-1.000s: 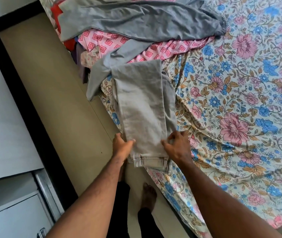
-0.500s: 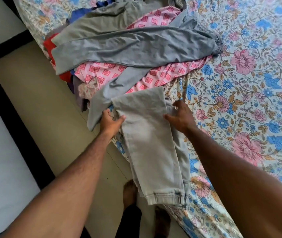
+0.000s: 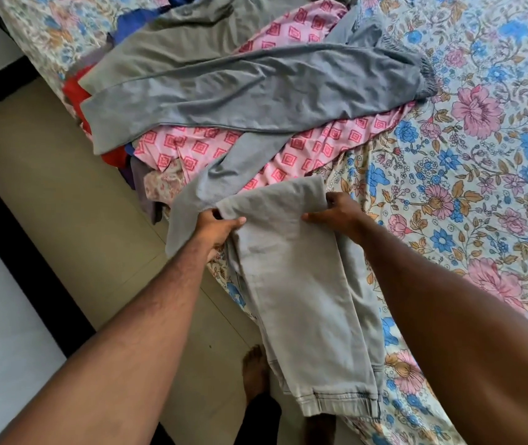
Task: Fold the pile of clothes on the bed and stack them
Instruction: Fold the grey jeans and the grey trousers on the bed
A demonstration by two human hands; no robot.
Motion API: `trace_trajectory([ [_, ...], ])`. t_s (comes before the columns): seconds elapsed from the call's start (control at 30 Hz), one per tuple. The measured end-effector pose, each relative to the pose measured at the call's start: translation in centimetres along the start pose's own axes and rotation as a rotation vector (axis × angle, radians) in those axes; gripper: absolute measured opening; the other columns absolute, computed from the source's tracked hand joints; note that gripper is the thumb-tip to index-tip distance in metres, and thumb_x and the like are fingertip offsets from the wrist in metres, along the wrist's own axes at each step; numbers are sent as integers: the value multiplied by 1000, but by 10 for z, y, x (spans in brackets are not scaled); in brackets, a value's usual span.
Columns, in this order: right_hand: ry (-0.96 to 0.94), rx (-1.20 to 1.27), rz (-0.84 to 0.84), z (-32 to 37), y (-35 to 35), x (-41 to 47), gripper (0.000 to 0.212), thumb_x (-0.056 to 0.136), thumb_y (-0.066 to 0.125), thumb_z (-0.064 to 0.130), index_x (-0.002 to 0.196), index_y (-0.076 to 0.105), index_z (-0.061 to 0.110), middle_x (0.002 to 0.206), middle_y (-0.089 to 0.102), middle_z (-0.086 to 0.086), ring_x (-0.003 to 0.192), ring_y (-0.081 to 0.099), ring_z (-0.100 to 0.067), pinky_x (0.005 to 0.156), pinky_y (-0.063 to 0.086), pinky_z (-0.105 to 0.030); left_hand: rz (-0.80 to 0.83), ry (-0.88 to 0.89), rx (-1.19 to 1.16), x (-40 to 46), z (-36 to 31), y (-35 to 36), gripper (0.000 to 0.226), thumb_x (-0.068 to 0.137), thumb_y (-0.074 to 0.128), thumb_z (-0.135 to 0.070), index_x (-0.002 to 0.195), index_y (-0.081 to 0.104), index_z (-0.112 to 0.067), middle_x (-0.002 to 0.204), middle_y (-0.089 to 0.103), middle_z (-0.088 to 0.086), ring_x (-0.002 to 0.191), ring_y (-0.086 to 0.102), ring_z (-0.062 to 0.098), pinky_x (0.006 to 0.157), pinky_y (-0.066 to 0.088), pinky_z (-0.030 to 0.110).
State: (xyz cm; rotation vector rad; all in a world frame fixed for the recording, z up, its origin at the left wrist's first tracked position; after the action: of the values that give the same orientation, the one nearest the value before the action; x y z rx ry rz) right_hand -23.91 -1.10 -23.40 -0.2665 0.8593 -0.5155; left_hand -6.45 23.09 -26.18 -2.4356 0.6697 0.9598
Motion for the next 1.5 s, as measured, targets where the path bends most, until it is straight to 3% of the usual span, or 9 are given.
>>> trace_trajectory([
  [0.27,-54,189,23,28,-34,9,44,76,86,2,115,66,7,96,72,-3,76,72,-13,50,52,-17,90,169,132,13,-59,5,49,84,77,-6,129,60,-14,112,69,4,104,65,19,95,55,36],
  [0.47,-206,481,-188,83,-87,21,70,65,88,-8,127,57,-6,109,72,-16,85,76,-22,68,62,-36,-33,432,26,22,-166,10,47,75,86,-10,116,63,-13,105,73,2,99,71,20,89,59,37],
  [0.67,-232,457,19,104,-96,2,38,74,78,-12,110,71,-3,100,77,-15,89,75,-30,80,63,-46,-2,505,5,8,-187,-1,49,66,90,-7,109,66,-14,106,74,6,100,71,21,89,60,39],
  [0.87,-362,390,-61,73,-92,-46,57,59,91,4,114,74,8,112,75,-17,106,72,-35,89,61,-48,134,604,119,-57,-155,-12,49,67,84,10,107,70,-15,105,72,7,99,67,20,82,59,30],
  [1.0,-403,254,-44,44,-73,-98,55,68,84,-13,117,68,5,111,74,-16,104,72,-31,87,62,-45,110,690,241,-110,-111,-21,41,69,81,13,101,72,-12,103,72,9,94,64,17,82,58,29],
  [1.1,-462,-21,-51,17,-61,-139,51,74,82,-10,120,67,6,115,71,-12,102,70,-26,85,61,-38,74,780,315,-148,-61,-27,53,68,77,14,92,71,-33,101,71,-1,96,67,19,80,59,36],
  [1.27,-541,-384,-64,-42,-39,-182,46,78,83,5,116,73,30,117,69,5,101,67,-18,91,56,-52,-59,953,606,-198,13,-24,50,56,72,17,90,74,-20,113,60,-2,110,49,16,93,45,38],
  [1.4,-545,-610,-39,-74,-18,-201,40,87,77,15,119,70,38,126,66,16,119,52,-11,96,29,-38,-59,889,831,-210,72,-9,55,61,72,9,97,72,-32,115,55,-6,109,43,11,88,43,43],
  [1.5,-451,-750,31,-97,-8,-205,46,93,66,13,129,65,40,148,53,17,142,38,-15,113,23,-55,98,704,981,-204,114,4,61,80,61,7,120,66,-39,137,46,-12,130,33,10,104,25,33],
])
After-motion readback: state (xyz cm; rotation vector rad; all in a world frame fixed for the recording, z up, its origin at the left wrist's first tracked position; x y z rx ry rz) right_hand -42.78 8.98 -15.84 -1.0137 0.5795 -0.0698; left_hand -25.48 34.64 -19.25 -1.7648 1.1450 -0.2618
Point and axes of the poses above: each hand's wrist, its own x-axis towards the middle knuckle, its own y-axis out of the palm, z = x × y, the point moved 7 cm from there along x, towards the middle knuckle
